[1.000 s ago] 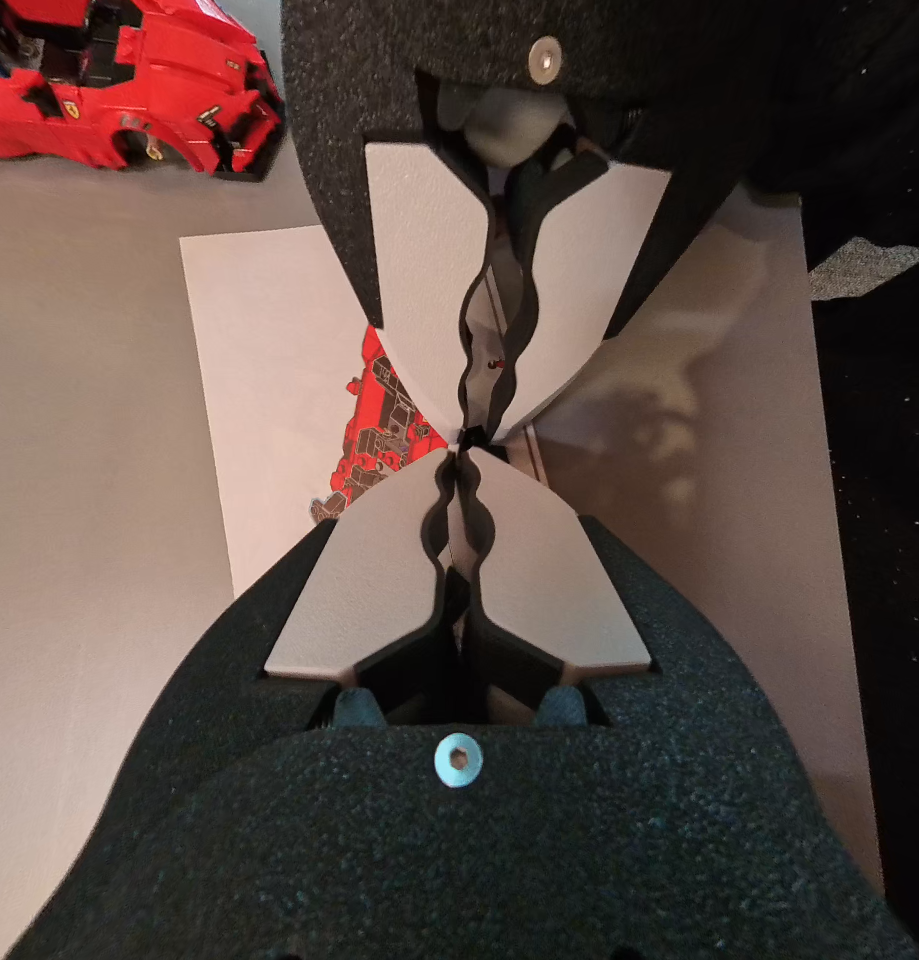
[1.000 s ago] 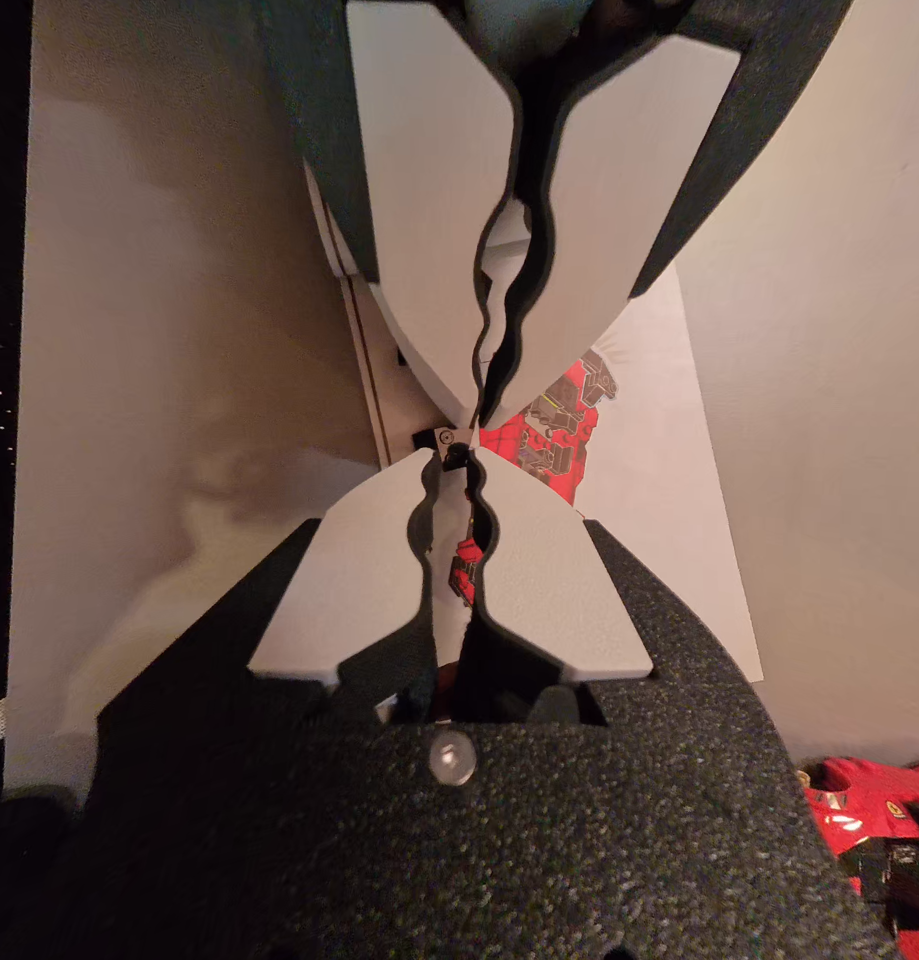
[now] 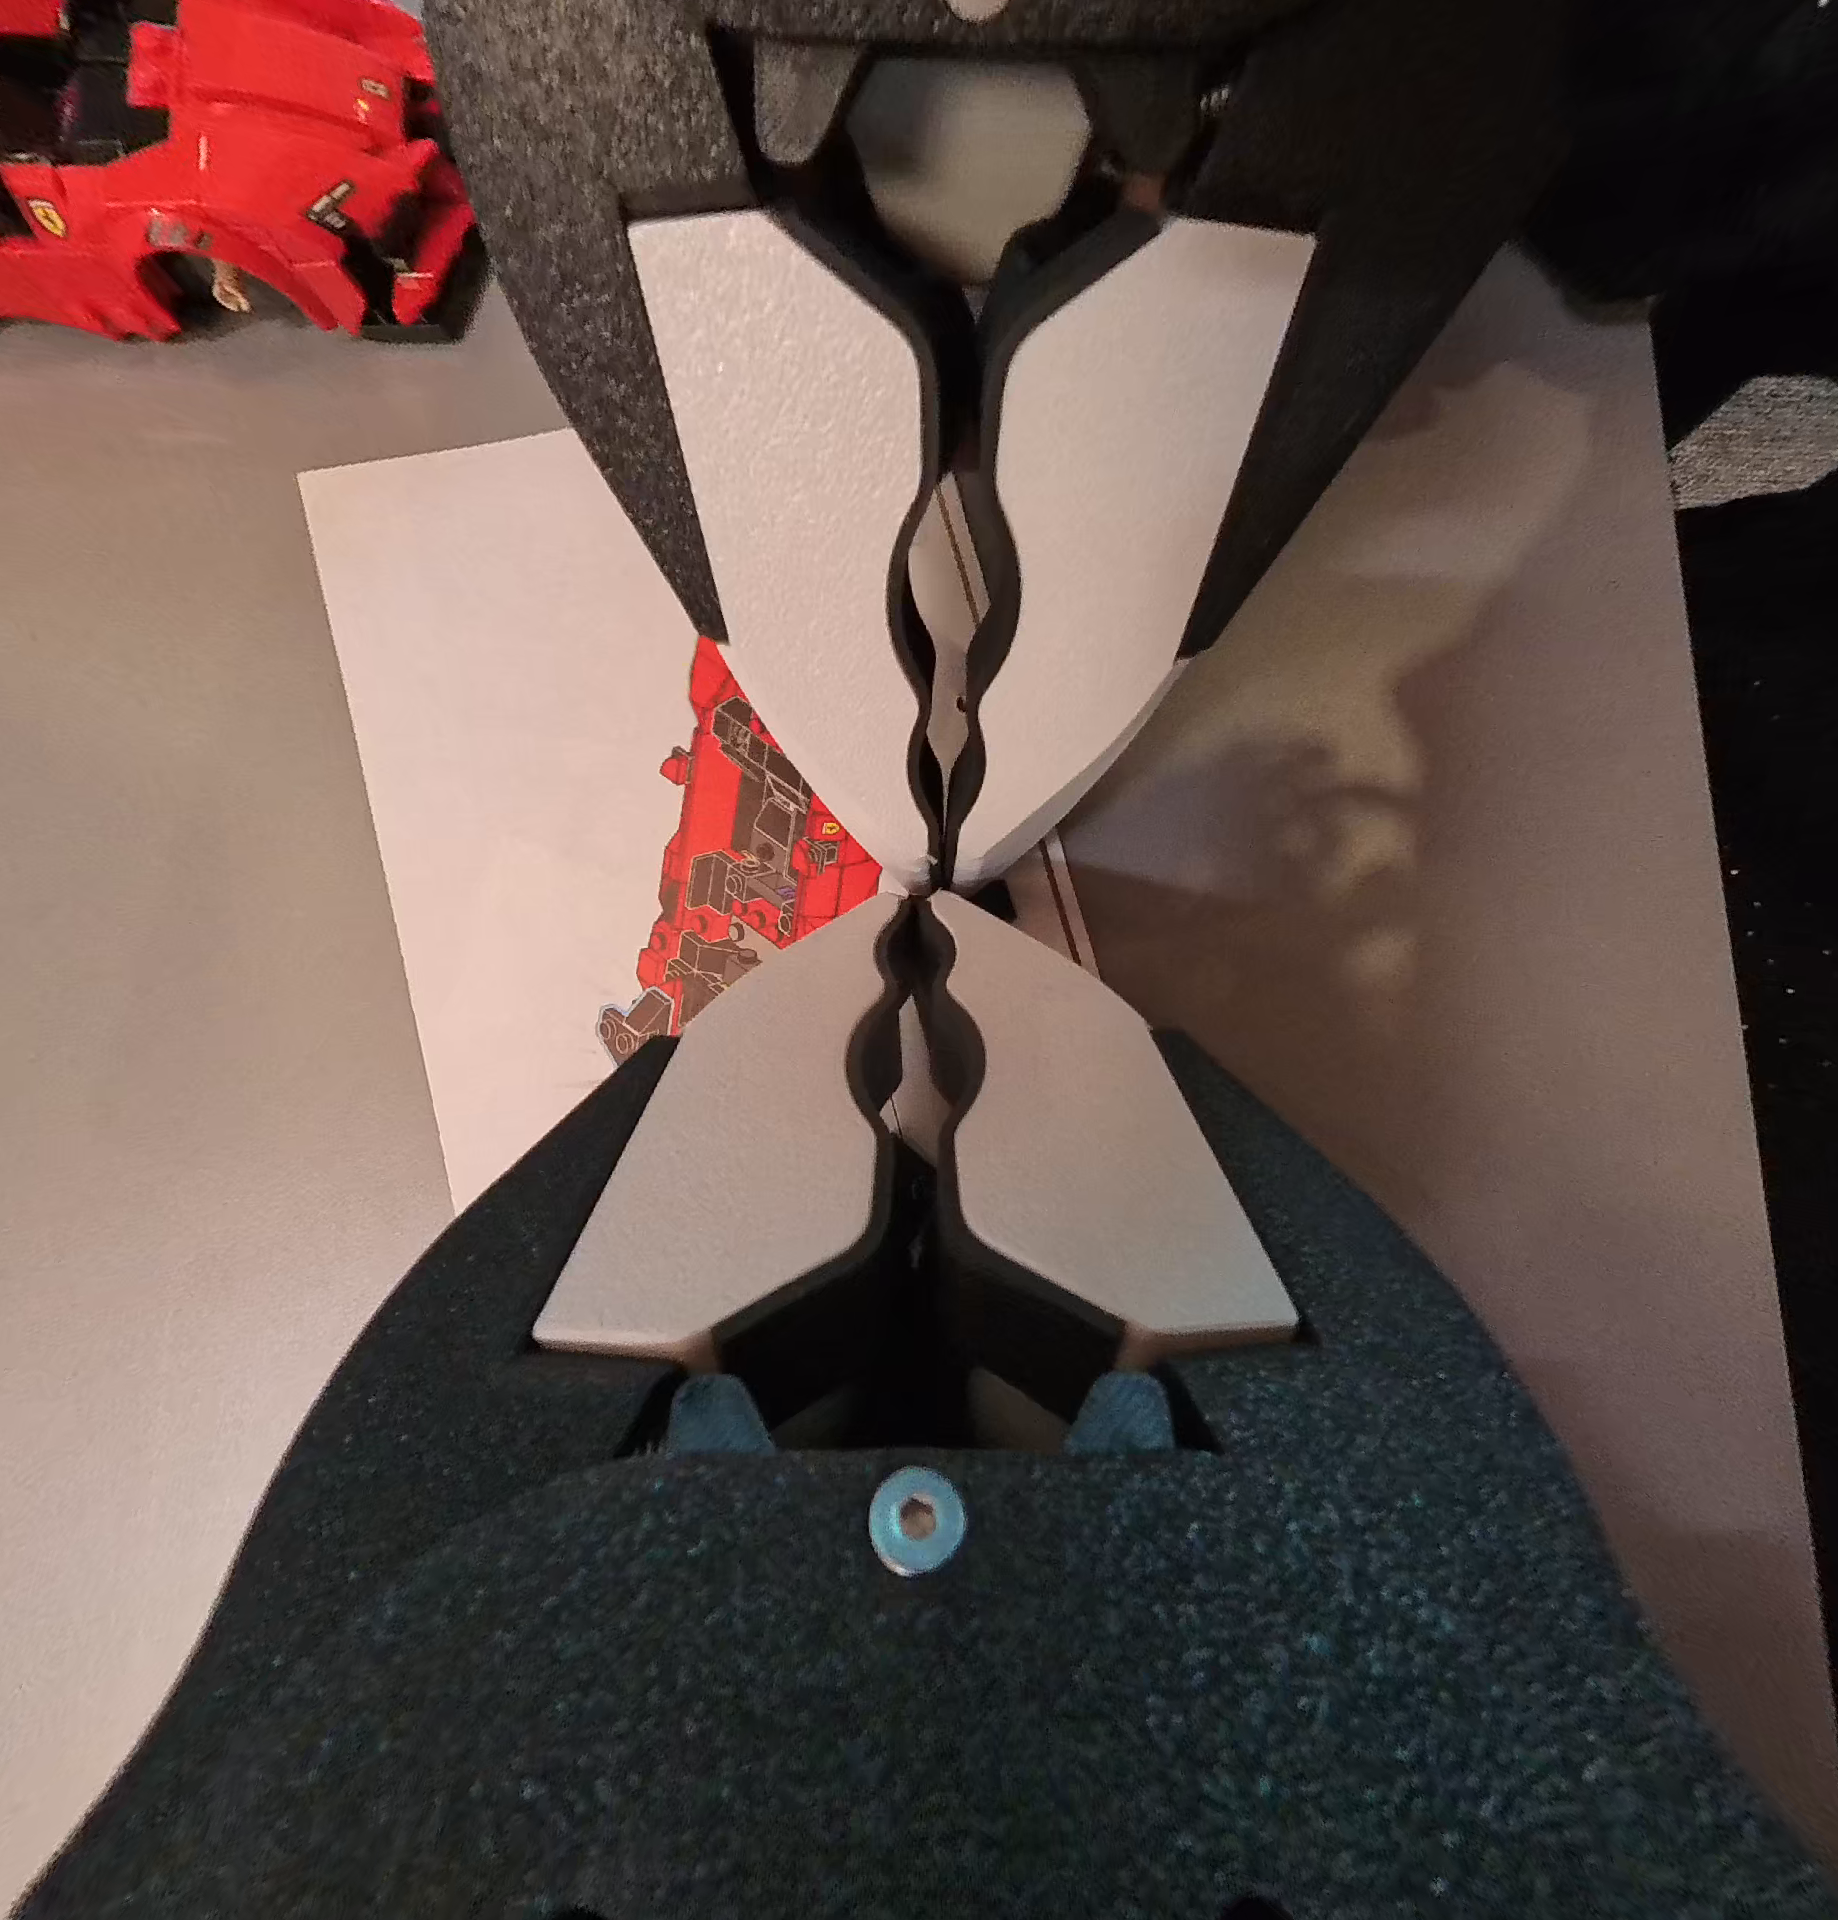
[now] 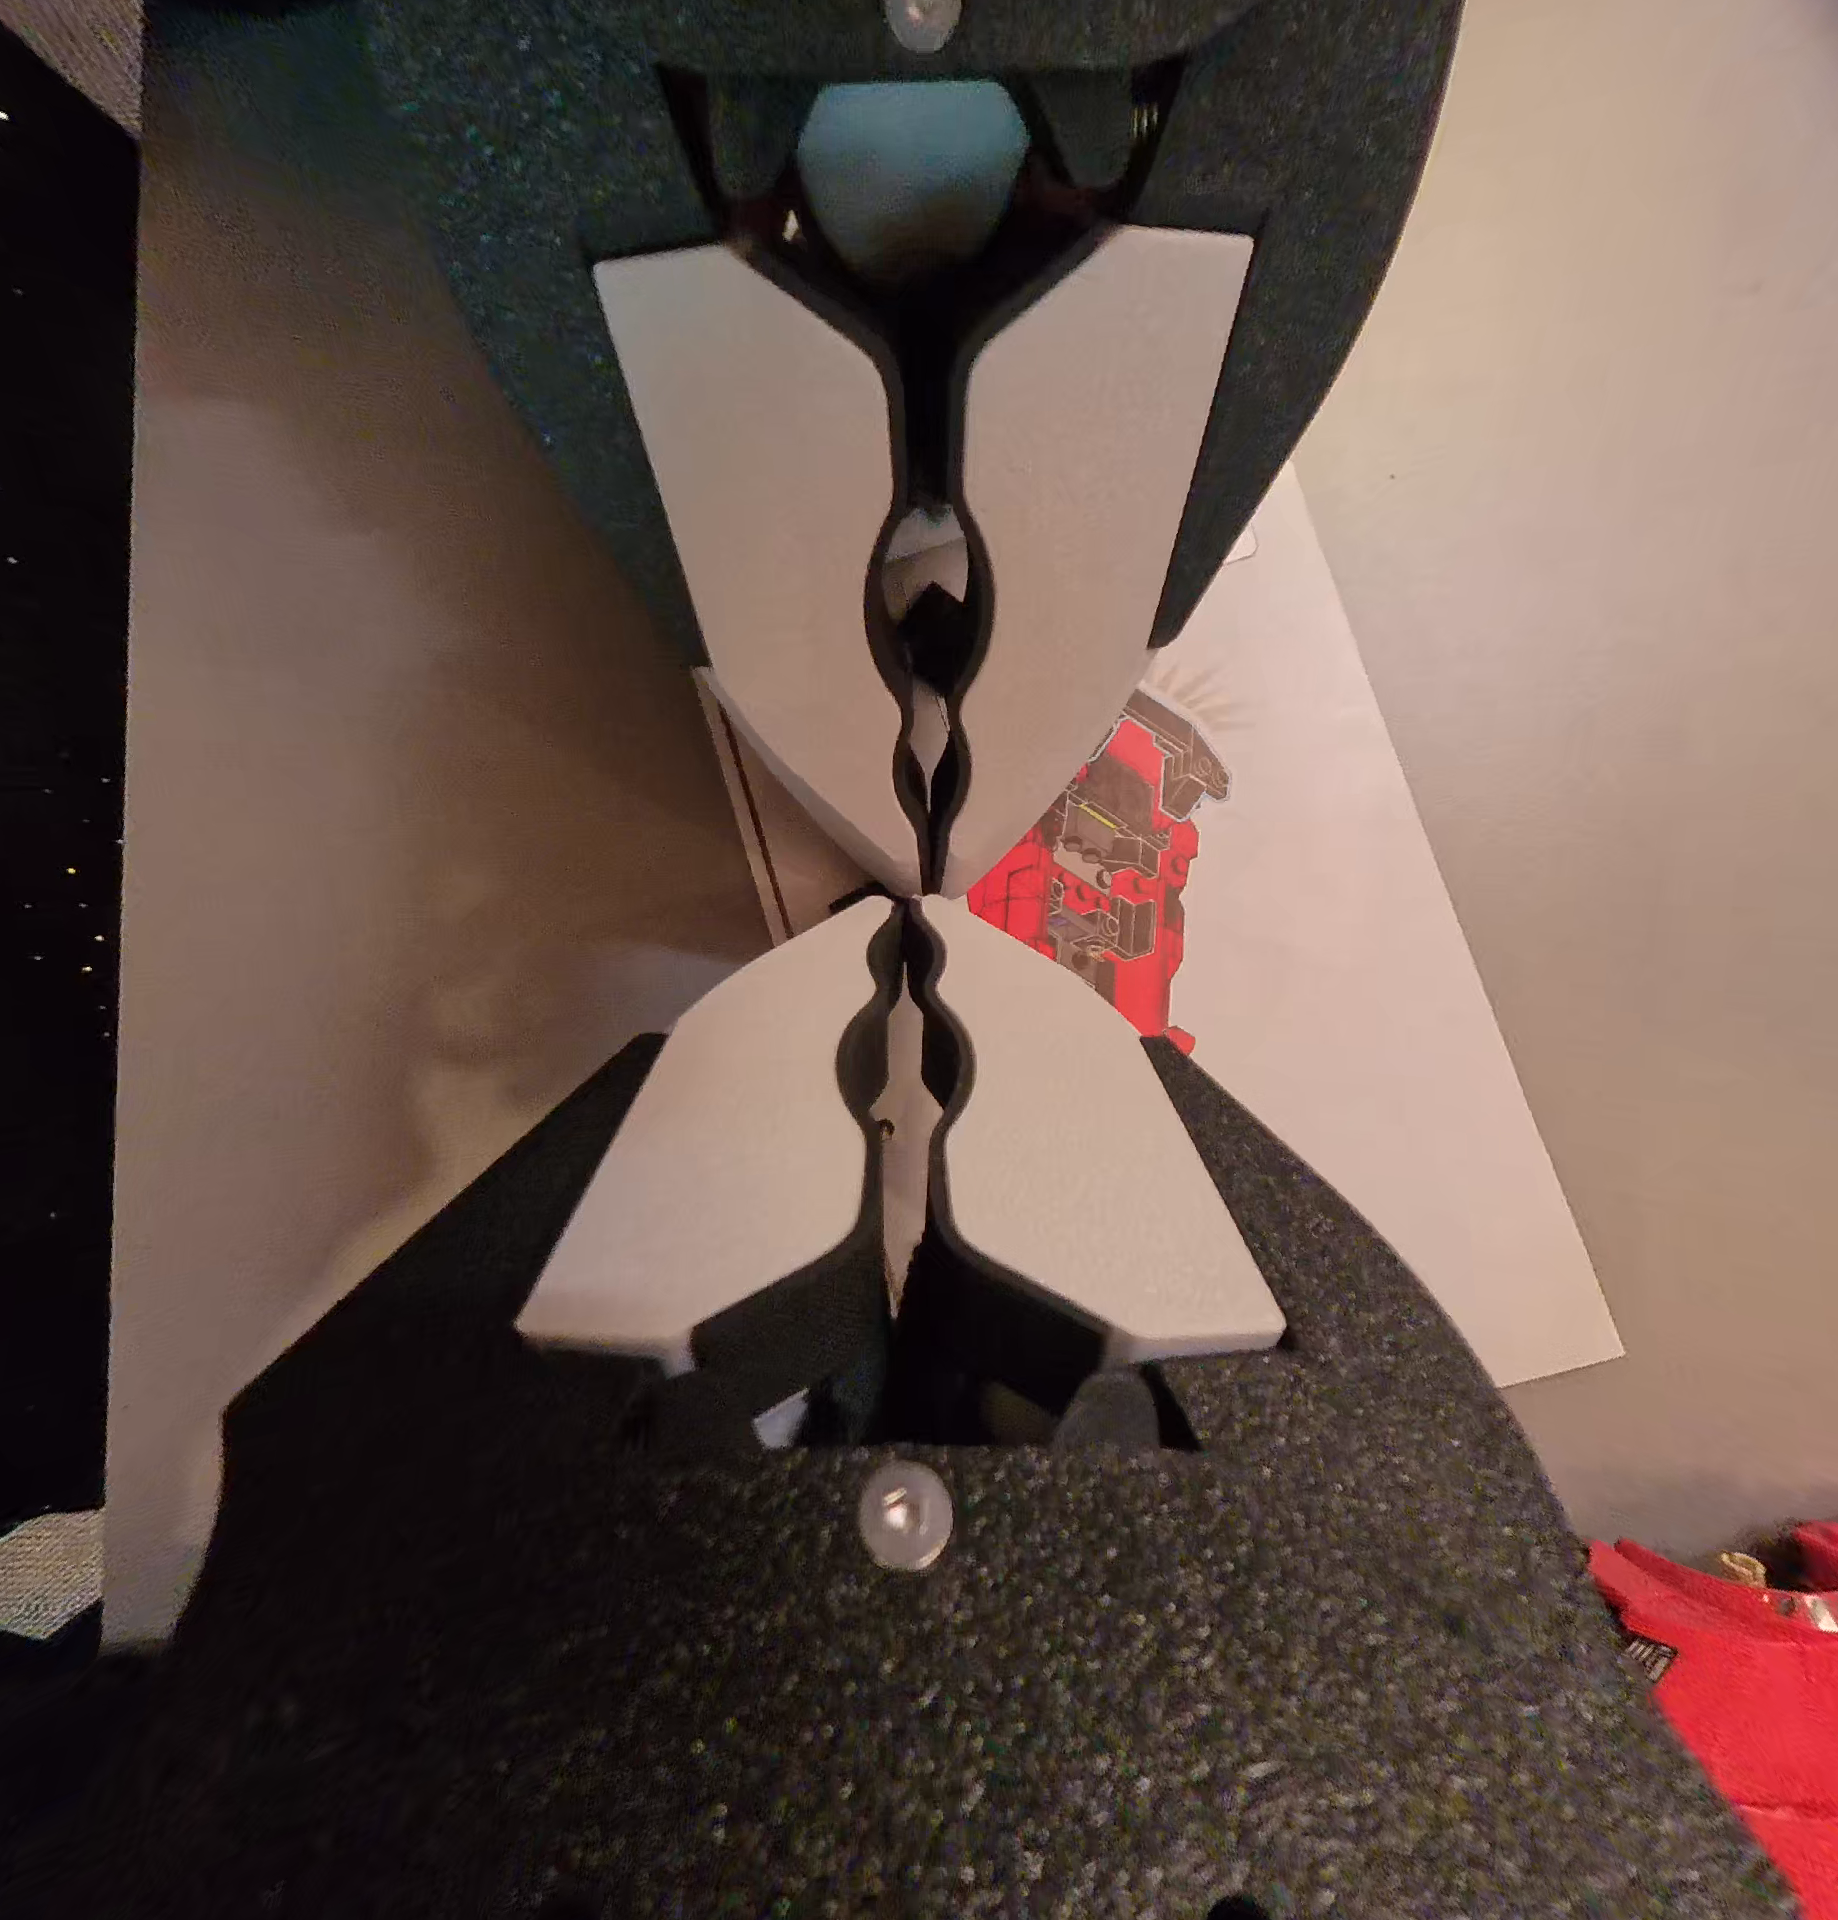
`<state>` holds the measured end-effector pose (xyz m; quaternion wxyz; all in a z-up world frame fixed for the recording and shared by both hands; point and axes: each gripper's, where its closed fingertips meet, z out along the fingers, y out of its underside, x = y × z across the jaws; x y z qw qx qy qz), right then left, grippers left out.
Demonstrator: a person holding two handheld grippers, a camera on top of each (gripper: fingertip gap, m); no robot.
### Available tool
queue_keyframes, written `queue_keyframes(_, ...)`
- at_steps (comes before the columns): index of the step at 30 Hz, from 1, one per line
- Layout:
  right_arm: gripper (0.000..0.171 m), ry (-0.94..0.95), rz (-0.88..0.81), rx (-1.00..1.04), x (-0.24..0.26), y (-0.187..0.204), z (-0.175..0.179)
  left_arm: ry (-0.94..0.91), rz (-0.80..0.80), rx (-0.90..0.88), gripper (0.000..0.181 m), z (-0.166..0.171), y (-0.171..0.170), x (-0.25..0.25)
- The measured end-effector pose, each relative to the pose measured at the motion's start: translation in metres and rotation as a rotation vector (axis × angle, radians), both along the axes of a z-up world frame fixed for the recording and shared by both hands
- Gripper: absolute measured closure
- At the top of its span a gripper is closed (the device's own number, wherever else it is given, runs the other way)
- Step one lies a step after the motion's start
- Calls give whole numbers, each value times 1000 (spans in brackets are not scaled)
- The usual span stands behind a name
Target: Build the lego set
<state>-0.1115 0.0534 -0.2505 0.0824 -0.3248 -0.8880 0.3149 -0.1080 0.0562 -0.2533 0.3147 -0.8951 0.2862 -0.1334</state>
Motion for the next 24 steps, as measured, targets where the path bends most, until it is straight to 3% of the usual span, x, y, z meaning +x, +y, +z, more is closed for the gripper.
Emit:
queue_keyframes(10,171,-22,-25,18,0,-1,-2,5,-11,12,181,0,-1,1)
queue_keyframes(15,171,36,-21,-29,-2,-1,9,-174,-5,1,177,21,-5,1)
queue_keyframes(21,142,70,-45,3,0,5,14,-146,130,80,172,56,-19,-44)
queue_keyframes(24,139,77,-38,64,-5,-1,2,-122,221,142,171,72,-34,-67)
